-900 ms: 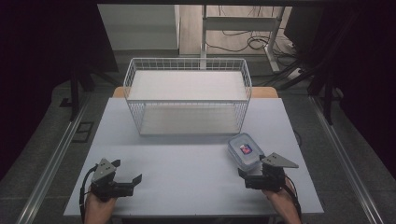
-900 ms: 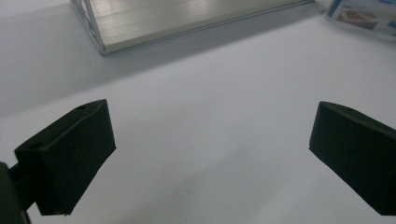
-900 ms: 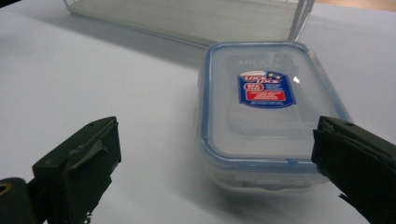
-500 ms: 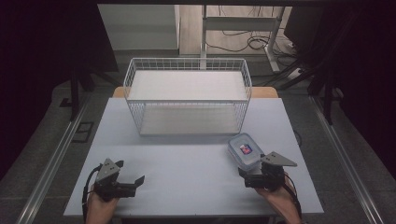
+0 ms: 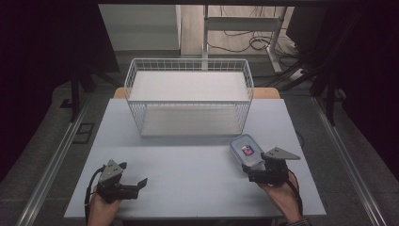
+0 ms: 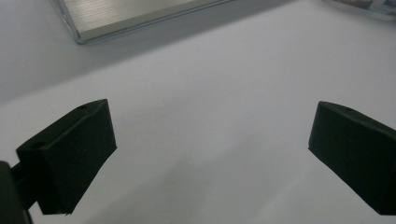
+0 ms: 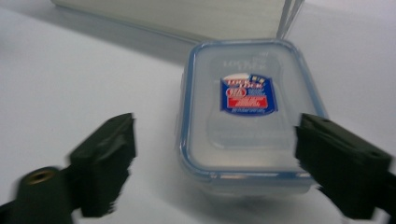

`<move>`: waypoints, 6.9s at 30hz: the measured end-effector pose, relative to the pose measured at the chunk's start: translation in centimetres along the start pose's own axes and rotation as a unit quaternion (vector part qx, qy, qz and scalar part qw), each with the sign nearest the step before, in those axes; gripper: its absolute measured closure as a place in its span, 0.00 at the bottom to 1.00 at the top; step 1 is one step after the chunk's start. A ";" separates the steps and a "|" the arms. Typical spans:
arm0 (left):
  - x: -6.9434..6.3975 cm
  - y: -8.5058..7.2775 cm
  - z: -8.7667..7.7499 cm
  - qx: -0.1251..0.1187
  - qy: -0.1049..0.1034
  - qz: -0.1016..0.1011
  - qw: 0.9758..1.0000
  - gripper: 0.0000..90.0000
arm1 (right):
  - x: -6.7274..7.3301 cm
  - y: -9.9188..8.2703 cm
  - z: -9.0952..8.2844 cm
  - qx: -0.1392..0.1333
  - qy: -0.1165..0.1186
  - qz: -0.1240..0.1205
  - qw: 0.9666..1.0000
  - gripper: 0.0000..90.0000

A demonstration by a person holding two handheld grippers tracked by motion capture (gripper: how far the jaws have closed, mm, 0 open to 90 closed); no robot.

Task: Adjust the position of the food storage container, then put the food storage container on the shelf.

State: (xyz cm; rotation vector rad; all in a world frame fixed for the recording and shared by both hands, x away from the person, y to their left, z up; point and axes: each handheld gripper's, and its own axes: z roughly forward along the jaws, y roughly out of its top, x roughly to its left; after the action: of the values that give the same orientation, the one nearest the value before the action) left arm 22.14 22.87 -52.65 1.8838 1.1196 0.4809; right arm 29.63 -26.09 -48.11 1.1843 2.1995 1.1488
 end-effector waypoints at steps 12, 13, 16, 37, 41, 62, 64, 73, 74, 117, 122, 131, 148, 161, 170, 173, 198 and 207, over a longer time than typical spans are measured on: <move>-0.3 0.0 0.5 0.008 0.000 0.010 1.000 0.00 | -2.0 1.9 1.1 0.014 0.005 -0.014 1.000 0.73; -0.4 0.0 0.6 0.009 -0.001 0.012 1.000 0.00 | -2.1 2.2 1.3 0.013 0.007 -0.020 1.000 0.78; -0.6 0.1 0.5 0.005 -0.001 0.017 1.000 0.00 | -2.6 2.6 1.6 0.009 0.006 -0.032 0.999 0.88; -0.2 -0.1 0.6 0.000 -0.021 -0.005 1.000 0.00 | -7.7 4.2 6.6 0.049 -0.014 0.029 0.998 0.99; -0.3 -0.1 0.7 0.003 -0.021 -0.005 1.000 0.00 | -7.2 4.2 6.8 0.049 0.000 0.031 0.998 0.99; -0.5 -0.2 0.5 0.014 -0.034 -0.010 0.999 0.01 | 0.1 3.9 5.0 0.062 0.042 -0.056 0.996 0.99; -0.5 -0.1 0.5 0.014 -0.034 -0.011 0.999 0.01 | -0.5 2.4 3.3 0.071 0.025 -0.033 0.997 0.99; -0.6 -0.1 0.6 0.018 -0.033 -0.011 0.999 0.01 | 0.1 0.4 3.0 0.101 0.035 0.012 0.994 0.99; -0.5 -0.1 0.6 0.018 -0.033 -0.013 0.999 0.01 | 0.2 0.5 3.3 0.100 0.038 0.013 0.994 0.99; -0.4 -0.1 0.5 0.017 -0.044 -0.014 0.999 0.03 | 4.7 1.1 3.6 0.060 0.113 -0.070 0.989 0.16; -0.7 0.3 0.5 0.023 -0.050 -0.016 0.998 0.02 | 5.0 1.3 3.7 0.067 0.119 -0.067 0.988 0.19; -1.5 2.8 2.2 0.009 -0.095 -0.011 0.995 0.05 | 6.0 2.2 3.6 0.055 0.120 -0.082 0.988 0.25; -4.5 6.8 10.0 0.049 -0.164 0.023 0.985 0.07 | 7.3 2.8 7.2 0.060 0.156 -0.052 0.985 0.20; -4.5 6.2 10.4 0.078 -0.238 -0.024 0.968 0.25 | 7.0 2.1 7.5 0.104 0.218 0.009 0.970 0.29; -4.2 5.1 8.1 0.068 -0.254 -0.048 0.964 0.56 | 6.2 1.0 6.0 0.105 0.257 0.045 0.960 0.55; -4.0 4.6 7.5 0.061 -0.266 -0.058 0.960 0.60 | 5.7 0.8 5.6 0.097 0.277 0.058 0.954 0.61; -2.0 5.0 7.5 0.017 -0.314 -0.121 0.942 0.65 | 4.8 2.1 5.2 0.052 0.309 0.092 0.945 0.65; -2.0 7.7 6.8 0.012 -0.291 -0.095 0.952 0.64 | 4.5 4.1 4.9 0.027 0.301 0.102 0.948 0.65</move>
State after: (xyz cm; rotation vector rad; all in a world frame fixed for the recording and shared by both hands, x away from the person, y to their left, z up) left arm 29.63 16.21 -49.78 1.7469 0.8891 -0.1961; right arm 32.33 -18.84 -47.50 1.2199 2.5954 1.7326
